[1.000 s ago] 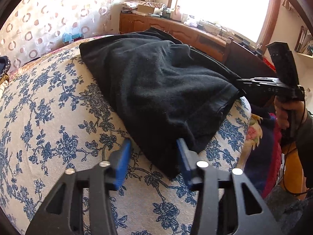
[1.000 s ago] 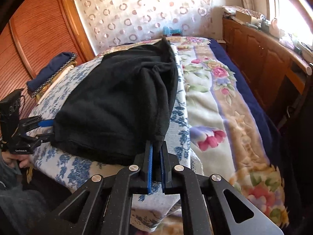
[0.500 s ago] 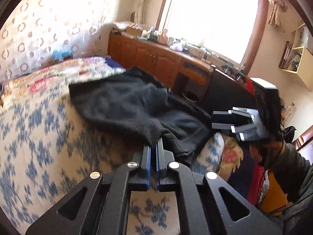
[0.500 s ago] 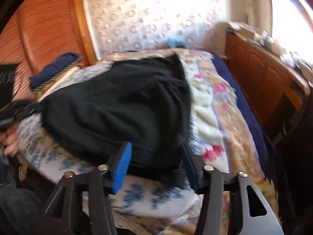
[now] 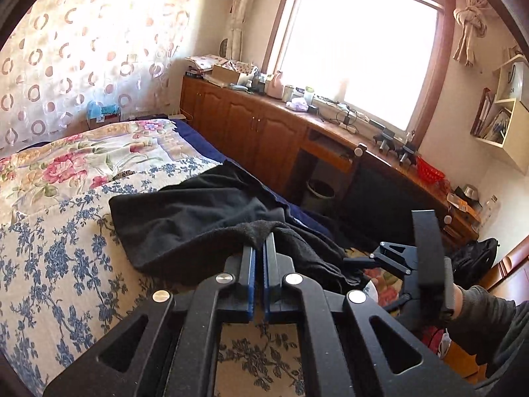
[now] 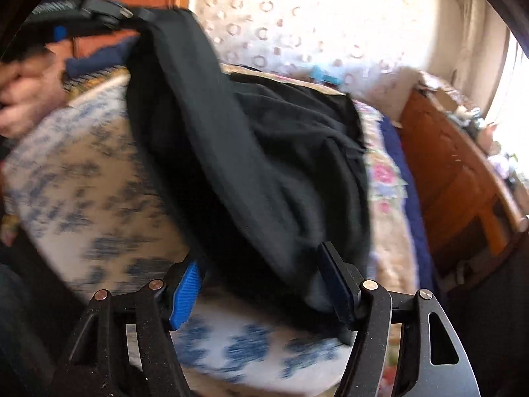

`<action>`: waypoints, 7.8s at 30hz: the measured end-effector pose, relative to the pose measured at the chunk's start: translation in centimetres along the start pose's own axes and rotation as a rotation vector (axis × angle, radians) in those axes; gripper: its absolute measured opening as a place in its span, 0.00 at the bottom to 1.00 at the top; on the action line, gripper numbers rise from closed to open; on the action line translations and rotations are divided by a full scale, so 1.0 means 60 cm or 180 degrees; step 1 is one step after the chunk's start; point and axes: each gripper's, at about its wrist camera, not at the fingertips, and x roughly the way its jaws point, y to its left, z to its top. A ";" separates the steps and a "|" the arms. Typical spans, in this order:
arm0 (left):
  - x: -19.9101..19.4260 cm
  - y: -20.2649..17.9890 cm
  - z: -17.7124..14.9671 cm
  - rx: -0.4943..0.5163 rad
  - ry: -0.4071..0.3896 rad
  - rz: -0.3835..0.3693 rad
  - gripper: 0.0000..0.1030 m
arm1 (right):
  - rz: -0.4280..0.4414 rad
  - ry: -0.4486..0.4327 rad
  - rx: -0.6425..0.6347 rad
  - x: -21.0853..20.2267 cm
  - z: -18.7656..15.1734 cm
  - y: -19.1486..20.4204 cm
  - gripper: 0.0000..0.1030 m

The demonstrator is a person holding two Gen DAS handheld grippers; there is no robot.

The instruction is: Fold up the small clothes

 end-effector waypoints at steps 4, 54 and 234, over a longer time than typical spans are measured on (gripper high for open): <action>-0.001 0.021 0.008 -0.0070 -0.0021 -0.0011 0.04 | 0.0083 -0.0049 0.0063 0.009 0.014 -0.029 0.48; 0.213 0.262 0.016 -0.0567 0.0659 0.0669 0.77 | 0.1000 0.0310 0.0981 0.284 0.271 -0.160 0.73; -0.336 0.103 -0.116 -0.0389 -0.0973 0.2213 0.84 | 0.0280 -0.1536 0.0765 -0.177 0.158 0.352 0.83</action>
